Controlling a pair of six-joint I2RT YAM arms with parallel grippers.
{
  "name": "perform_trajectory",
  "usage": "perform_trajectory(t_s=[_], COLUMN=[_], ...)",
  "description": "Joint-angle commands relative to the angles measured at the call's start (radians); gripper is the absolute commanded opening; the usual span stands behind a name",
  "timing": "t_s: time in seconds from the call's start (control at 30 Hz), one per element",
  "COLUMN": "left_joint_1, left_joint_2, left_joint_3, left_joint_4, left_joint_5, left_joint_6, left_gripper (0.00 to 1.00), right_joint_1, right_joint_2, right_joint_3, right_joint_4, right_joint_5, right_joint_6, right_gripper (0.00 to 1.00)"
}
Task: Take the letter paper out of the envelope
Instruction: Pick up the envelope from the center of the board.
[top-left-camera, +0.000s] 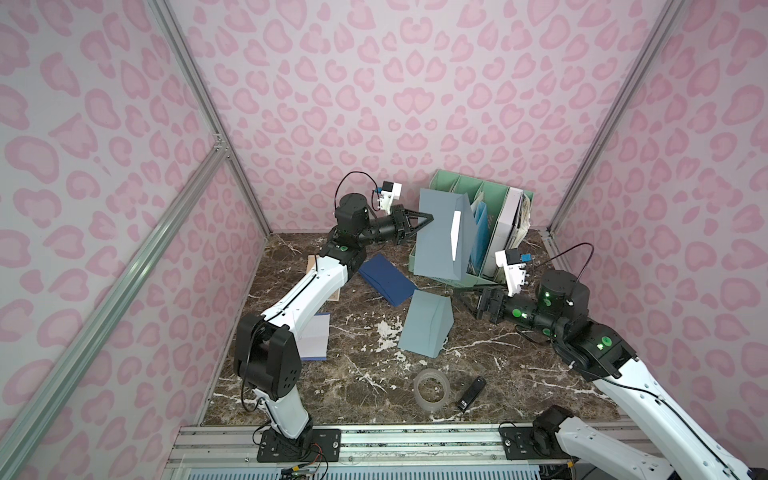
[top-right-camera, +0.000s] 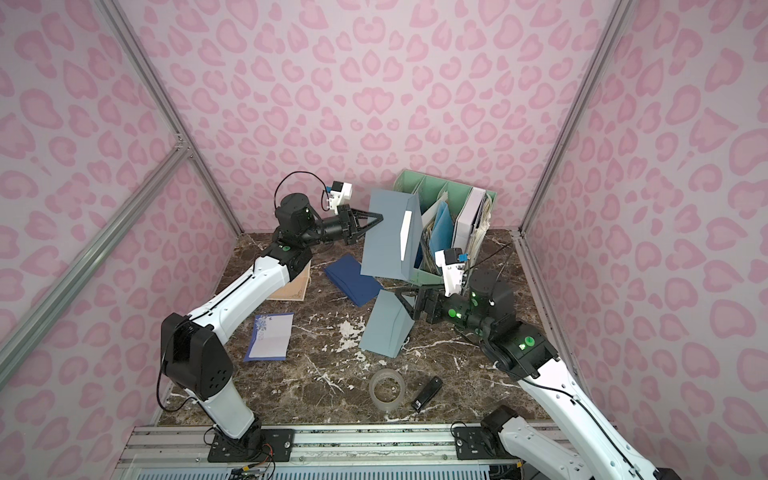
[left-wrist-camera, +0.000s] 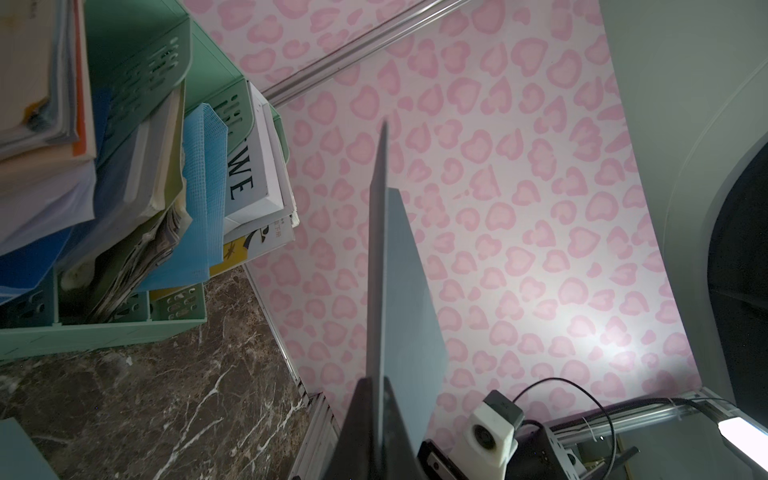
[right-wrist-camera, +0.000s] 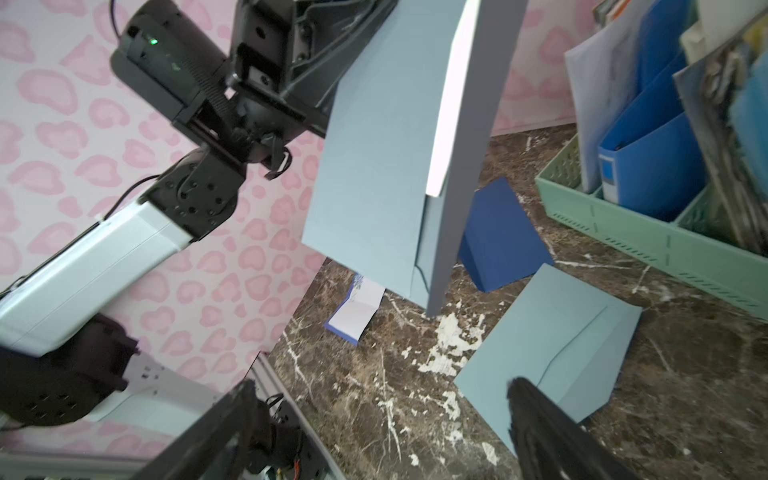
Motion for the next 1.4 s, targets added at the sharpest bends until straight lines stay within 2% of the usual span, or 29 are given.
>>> perform_trajectory(t_s=[0.0, 0.17, 0.33, 0.53, 0.6, 0.73, 0.8, 0.9, 0.97, 1.03, 1.2, 1.37], left_joint_1=[-0.006, -0.008, -0.011, -0.016, -0.016, -0.018, -0.019, -0.020, -0.020, -0.020, -0.020, -0.020], left_joint_2=[0.006, -0.011, -0.019, -0.022, -0.024, -0.025, -0.025, -0.025, -0.023, -0.022, -0.021, -0.013], left_joint_3=[0.007, -0.010, -0.022, -0.027, -0.030, -0.029, -0.029, -0.029, -0.027, -0.027, -0.027, -0.028], left_joint_4=[0.008, 0.010, 0.013, 0.019, 0.019, 0.021, 0.024, 0.023, 0.020, 0.020, 0.020, 0.024], left_joint_5=[0.005, 0.011, 0.014, 0.009, 0.008, 0.006, 0.006, 0.005, 0.004, 0.007, 0.009, 0.012], left_joint_6=[-0.008, -0.012, -0.011, -0.011, -0.010, -0.011, -0.014, -0.013, -0.012, -0.011, -0.009, -0.010], left_gripper=[0.00, 0.00, 0.00, 0.00, 0.00, 0.00, 0.00, 0.00, 0.00, 0.00, 0.00, 0.00], right_joint_1=[-0.013, -0.106, -0.175, -0.188, -0.188, -0.187, -0.188, -0.185, -0.175, -0.171, -0.178, -0.192], right_joint_2=[0.039, 0.101, 0.118, 0.142, 0.150, 0.133, 0.129, 0.147, 0.154, 0.155, 0.140, 0.125], right_joint_3=[-0.009, 0.007, 0.020, 0.023, 0.026, 0.000, -0.009, -0.008, -0.003, -0.004, -0.014, -0.022], right_joint_4=[0.147, 0.225, 0.251, 0.254, 0.233, 0.210, 0.211, 0.232, 0.241, 0.242, 0.241, 0.260], right_joint_5=[0.031, -0.128, -0.235, -0.287, -0.293, -0.276, -0.275, -0.283, -0.269, -0.257, -0.243, -0.250], right_joint_6=[0.004, 0.096, 0.149, 0.175, 0.179, 0.171, 0.169, 0.187, 0.196, 0.199, 0.209, 0.232], right_gripper=[0.85, 0.74, 0.69, 0.60, 0.60, 0.71, 0.70, 0.60, 0.57, 0.46, 0.29, 0.20])
